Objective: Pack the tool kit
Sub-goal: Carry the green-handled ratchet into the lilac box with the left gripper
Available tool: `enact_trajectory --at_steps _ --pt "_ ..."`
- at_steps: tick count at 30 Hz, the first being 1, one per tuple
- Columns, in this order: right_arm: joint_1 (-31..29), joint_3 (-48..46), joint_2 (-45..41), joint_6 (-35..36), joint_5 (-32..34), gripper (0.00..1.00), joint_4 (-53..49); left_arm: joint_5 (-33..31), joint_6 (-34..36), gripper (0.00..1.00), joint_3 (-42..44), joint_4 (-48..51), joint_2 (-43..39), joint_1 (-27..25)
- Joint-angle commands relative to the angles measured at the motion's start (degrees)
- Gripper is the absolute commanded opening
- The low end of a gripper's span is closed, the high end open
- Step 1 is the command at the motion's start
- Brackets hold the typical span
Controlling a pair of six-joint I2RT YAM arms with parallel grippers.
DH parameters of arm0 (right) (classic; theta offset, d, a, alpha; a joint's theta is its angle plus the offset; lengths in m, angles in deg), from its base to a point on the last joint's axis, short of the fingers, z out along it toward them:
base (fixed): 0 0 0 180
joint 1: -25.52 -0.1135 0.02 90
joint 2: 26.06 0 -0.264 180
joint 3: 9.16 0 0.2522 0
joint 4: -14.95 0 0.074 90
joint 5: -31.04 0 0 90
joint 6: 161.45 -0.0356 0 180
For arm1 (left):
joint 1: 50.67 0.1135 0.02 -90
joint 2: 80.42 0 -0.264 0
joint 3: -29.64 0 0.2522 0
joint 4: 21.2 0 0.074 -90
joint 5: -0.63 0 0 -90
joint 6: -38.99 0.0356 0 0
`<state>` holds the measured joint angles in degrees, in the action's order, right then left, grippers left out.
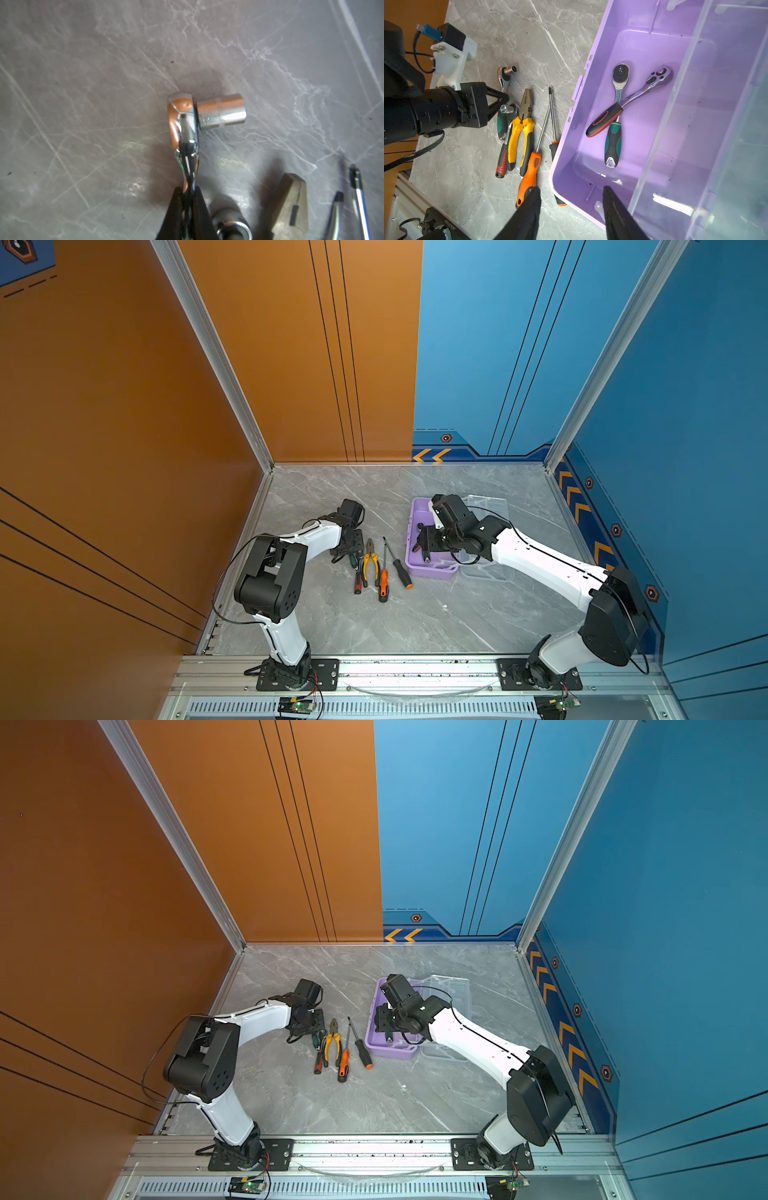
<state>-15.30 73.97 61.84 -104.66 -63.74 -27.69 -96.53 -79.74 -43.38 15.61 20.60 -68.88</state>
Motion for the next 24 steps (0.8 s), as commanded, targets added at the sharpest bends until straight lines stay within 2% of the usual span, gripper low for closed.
enact_trajectory --at_steps 1,8,13,19,24 --pt "0.2 1.5 -0.4 0.1 -0.4 0.51 0.7 0.6 -0.2 0.00 0.9 3.3 -4.2 -1.4" --pt "1.5 0.8 -3.3 -0.2 0.1 0.51 0.7 -0.2 -0.8 0.00 -3.5 8.4 -14.7 -4.7" --pt "5.3 -1.8 -7.2 -1.8 -0.5 0.51 1.7 1.3 -3.4 0.00 -8.1 8.7 -18.2 -10.8" --pt "9.5 -5.6 -13.4 -3.1 -0.1 0.51 2.1 3.2 -4.7 0.00 -17.5 8.6 -11.7 -20.0" --pt "11.7 -7.8 -16.0 -3.3 -0.8 0.51 2.1 4.0 -4.2 0.00 -25.1 8.6 -2.2 -24.2"
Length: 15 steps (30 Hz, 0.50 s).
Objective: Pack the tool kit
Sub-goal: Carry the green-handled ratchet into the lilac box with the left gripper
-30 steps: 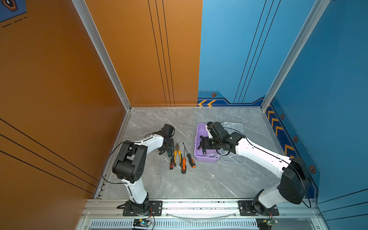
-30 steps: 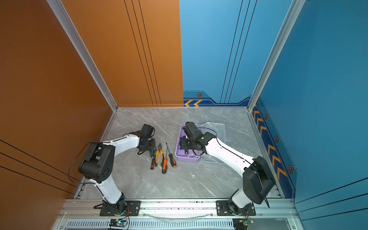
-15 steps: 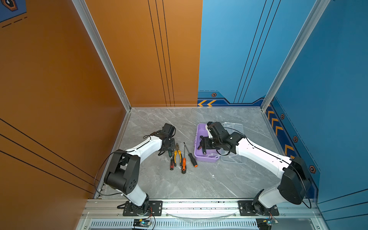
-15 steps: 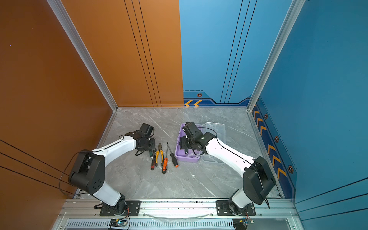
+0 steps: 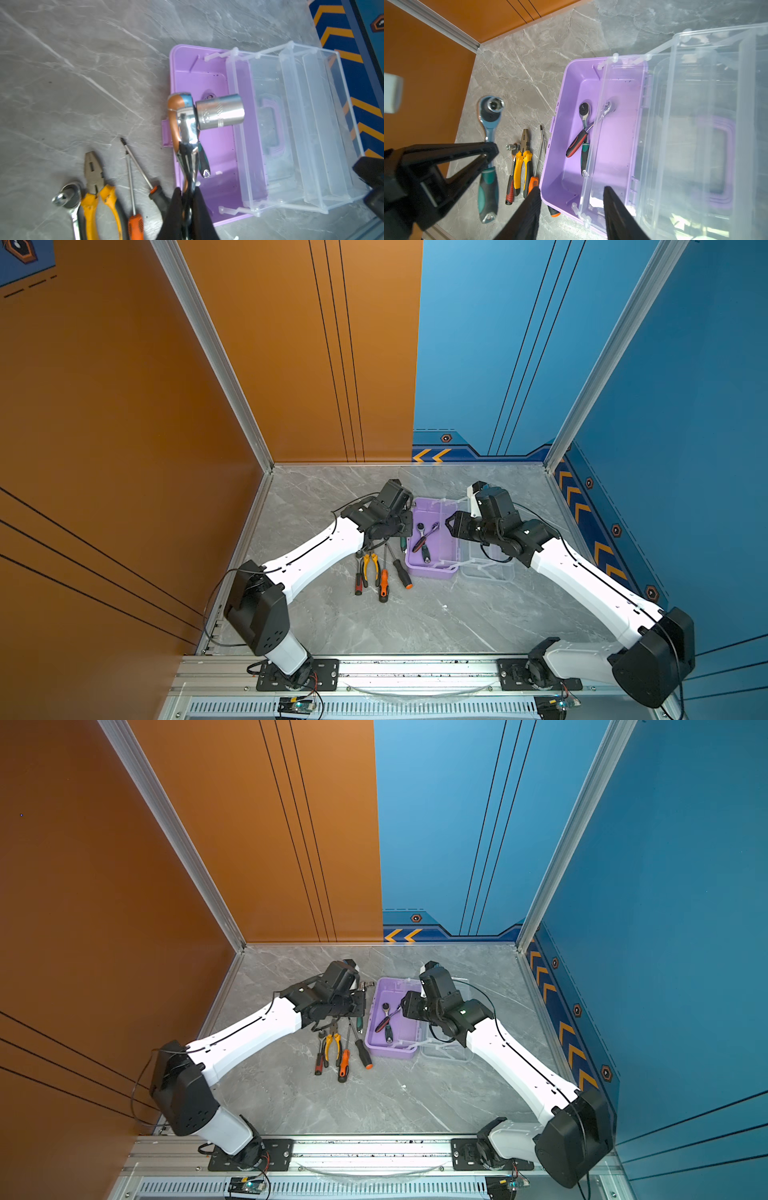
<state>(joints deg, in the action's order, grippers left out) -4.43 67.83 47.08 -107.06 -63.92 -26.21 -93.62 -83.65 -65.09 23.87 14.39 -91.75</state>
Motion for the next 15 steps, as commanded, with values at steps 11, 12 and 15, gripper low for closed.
enact_trajectory --at_steps 11,12,15 --pt "1.7 -3.6 -2.7 -1.3 -1.1 0.51 0.6 4.5 -0.3 0.00 -14.8 0.3 21.9 -0.8" --pt "1.7 -3.8 -2.8 -1.3 -1.1 0.51 0.6 5.0 -0.2 0.00 -15.4 0.4 22.9 -0.7" --pt "1.7 -4.1 -2.8 -1.3 -0.9 0.51 0.7 6.4 -0.4 0.00 -16.6 0.5 25.6 -0.3"
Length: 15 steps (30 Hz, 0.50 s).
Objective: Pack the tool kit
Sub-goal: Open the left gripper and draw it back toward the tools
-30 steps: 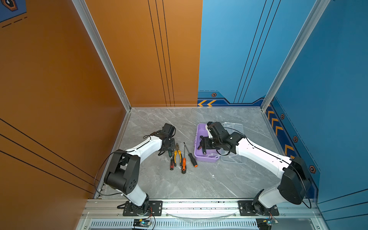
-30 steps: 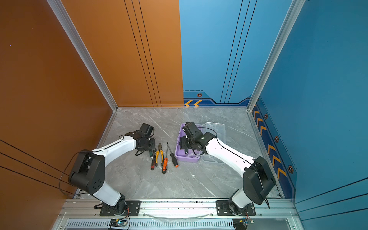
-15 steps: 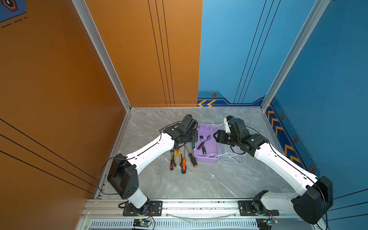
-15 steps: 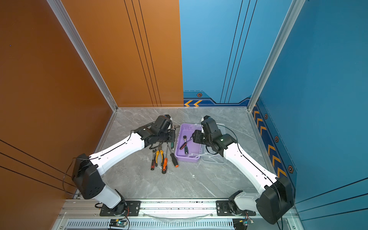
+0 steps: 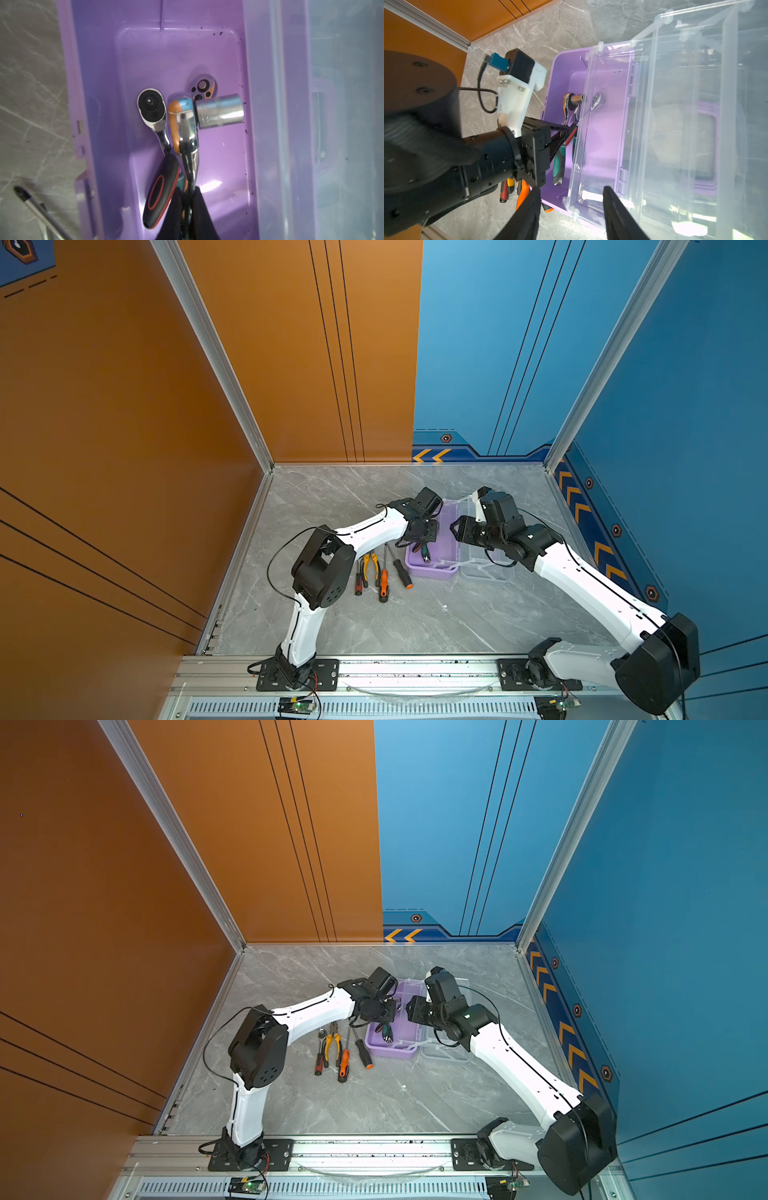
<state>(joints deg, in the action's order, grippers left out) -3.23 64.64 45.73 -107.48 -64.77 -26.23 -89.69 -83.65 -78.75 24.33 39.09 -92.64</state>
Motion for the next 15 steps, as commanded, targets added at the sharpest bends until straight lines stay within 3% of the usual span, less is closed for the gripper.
enact_trajectory --at_steps 1,3,7,15 --pt "0.5 -0.9 -1.4 -1.0 -0.1 0.51 0.8 2.8 -0.7 0.00 -3.2 0.1 1.5 0.7" --pt "0.5 -0.9 -1.3 -1.0 -0.3 0.52 0.9 3.6 -1.0 0.04 -3.5 0.0 2.2 1.0" --pt "0.4 -0.5 -1.1 -1.0 -0.3 0.53 1.0 3.5 -1.0 0.26 -3.3 0.0 1.8 1.0" --pt "0.3 -0.1 -2.0 -0.9 -0.4 0.53 0.7 2.3 -0.6 0.29 0.4 0.0 -4.6 1.4"
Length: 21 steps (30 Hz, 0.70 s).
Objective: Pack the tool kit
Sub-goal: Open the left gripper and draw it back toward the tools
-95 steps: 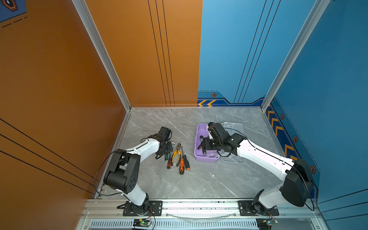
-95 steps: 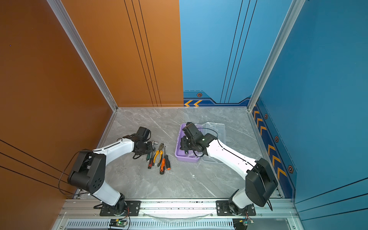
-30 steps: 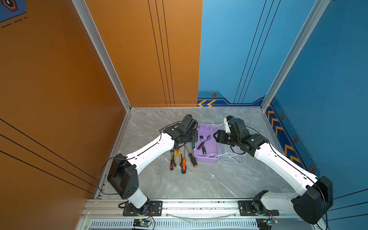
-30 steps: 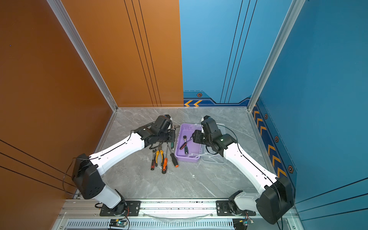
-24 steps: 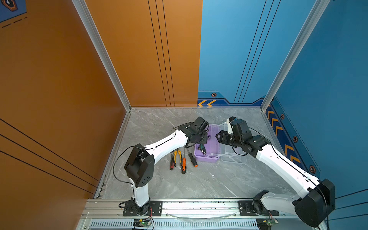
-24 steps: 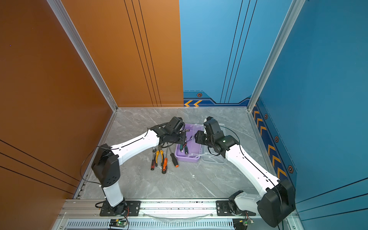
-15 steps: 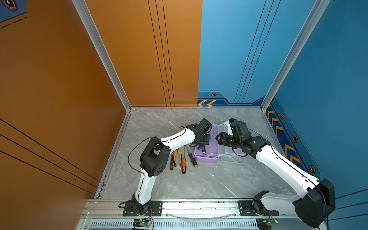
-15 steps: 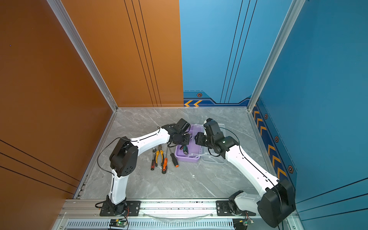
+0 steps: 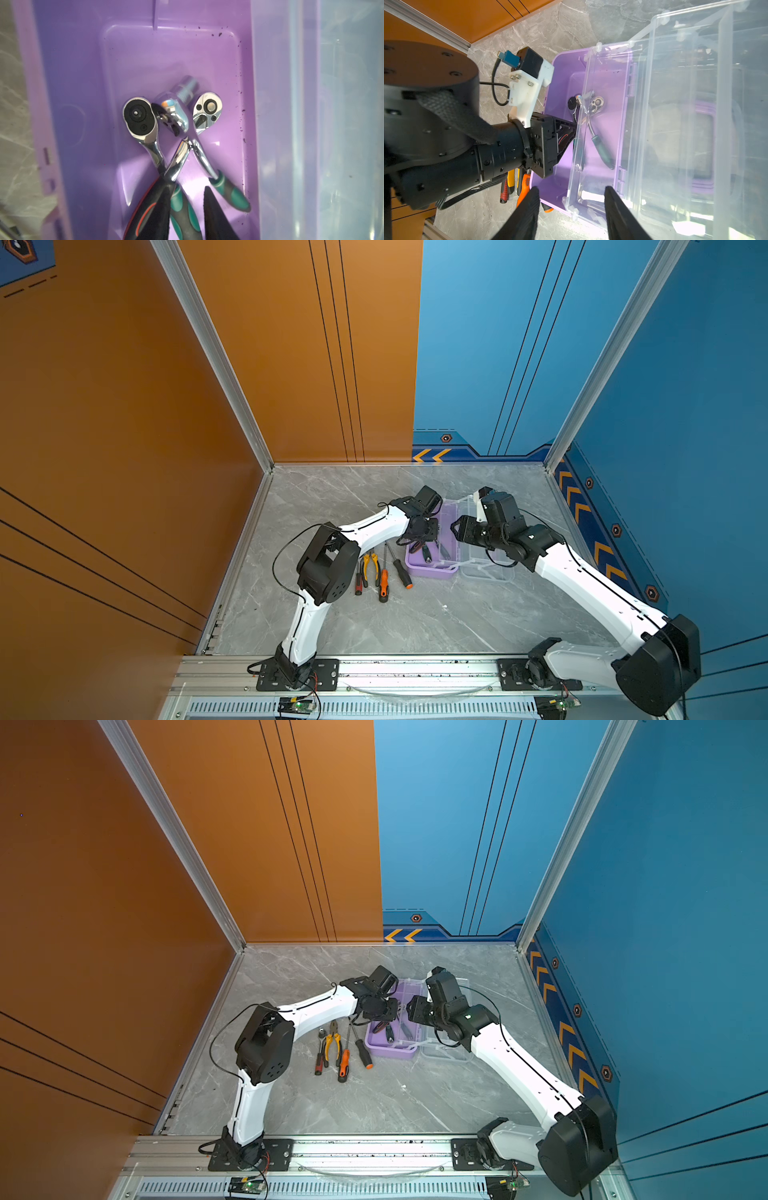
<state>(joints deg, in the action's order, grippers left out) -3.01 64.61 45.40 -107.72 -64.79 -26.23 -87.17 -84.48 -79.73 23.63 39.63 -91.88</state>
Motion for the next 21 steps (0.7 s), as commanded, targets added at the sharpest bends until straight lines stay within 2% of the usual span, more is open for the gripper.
enact_trajectory --at_steps 1,10,14,21 --pt "0.0 0.0 -1.8 -0.7 -0.5 0.53 0.5 -0.8 0.6 0.29 2.5 0.7 -6.7 0.8" --pt "-1.8 2.7 -0.7 0.6 0.8 0.53 -1.8 -4.7 1.4 0.30 15.9 0.6 -22.7 3.7" --pt "-3.4 3.1 0.1 1.1 2.1 0.53 -2.0 -7.2 1.3 0.31 23.2 0.7 -30.3 6.8" --pt "-4.7 4.2 3.1 2.1 2.5 0.53 0.5 -7.5 -0.4 0.34 32.6 0.8 -39.7 11.7"
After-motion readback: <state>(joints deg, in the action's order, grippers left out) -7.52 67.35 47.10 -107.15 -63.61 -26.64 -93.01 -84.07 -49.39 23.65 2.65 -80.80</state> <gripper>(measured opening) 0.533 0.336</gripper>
